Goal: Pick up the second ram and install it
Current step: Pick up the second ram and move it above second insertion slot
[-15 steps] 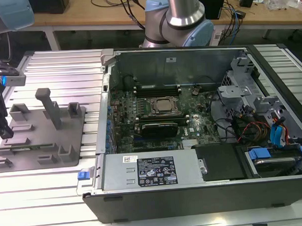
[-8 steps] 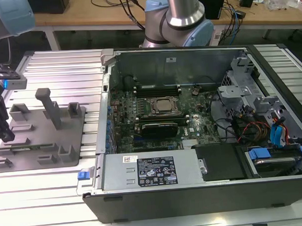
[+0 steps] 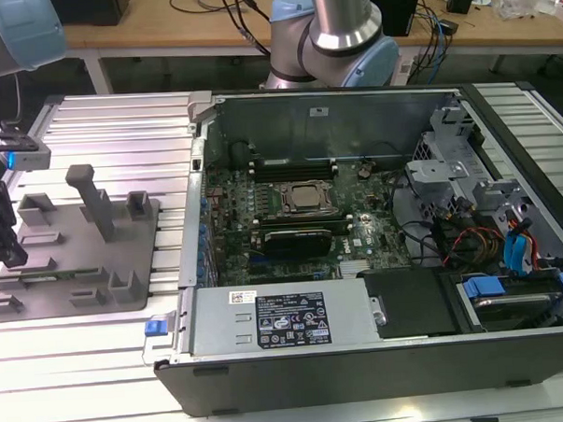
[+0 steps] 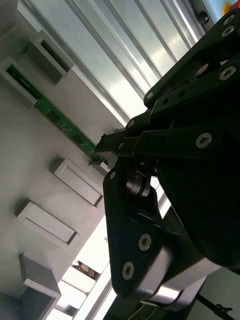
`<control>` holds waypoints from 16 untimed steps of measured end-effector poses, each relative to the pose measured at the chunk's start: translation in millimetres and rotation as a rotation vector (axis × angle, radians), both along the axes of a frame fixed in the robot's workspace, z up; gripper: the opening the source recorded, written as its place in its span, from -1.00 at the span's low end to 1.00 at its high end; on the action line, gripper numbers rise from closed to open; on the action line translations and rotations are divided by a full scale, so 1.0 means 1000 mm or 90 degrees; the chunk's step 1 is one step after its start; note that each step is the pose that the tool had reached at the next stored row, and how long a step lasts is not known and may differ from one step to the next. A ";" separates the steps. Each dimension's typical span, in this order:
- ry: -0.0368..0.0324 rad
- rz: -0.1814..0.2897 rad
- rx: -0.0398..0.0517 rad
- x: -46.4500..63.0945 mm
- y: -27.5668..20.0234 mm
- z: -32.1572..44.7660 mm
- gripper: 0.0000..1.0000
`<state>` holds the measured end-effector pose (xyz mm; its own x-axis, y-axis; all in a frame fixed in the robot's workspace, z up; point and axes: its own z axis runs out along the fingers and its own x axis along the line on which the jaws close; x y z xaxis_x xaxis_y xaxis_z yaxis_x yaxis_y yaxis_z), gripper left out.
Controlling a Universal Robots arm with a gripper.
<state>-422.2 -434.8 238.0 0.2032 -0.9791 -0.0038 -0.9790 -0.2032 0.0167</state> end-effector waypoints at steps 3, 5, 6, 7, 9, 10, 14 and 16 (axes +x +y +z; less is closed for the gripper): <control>0.0001 -0.001 0.0000 0.002 0.0000 -0.0005 -0.84; 0.0001 -0.002 0.0000 0.004 0.0000 -0.0009 -0.84; 0.0001 -0.004 0.0001 0.005 0.0001 -0.0013 -0.84; 0.0002 -0.005 0.0000 0.005 0.0000 -0.0014 -0.84; 0.0003 -0.007 0.0000 0.006 0.0000 -0.0016 -0.84; 0.0002 -0.008 0.0000 0.006 0.0000 -0.0019 -0.84; 0.0002 -0.020 0.0000 0.006 0.0000 -0.0073 -0.84; 0.0002 -0.035 0.0000 0.007 -0.0001 -0.0104 -0.84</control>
<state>-415.6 -434.9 227.6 0.1489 -0.9888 -0.0039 -0.9887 -0.1489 0.0170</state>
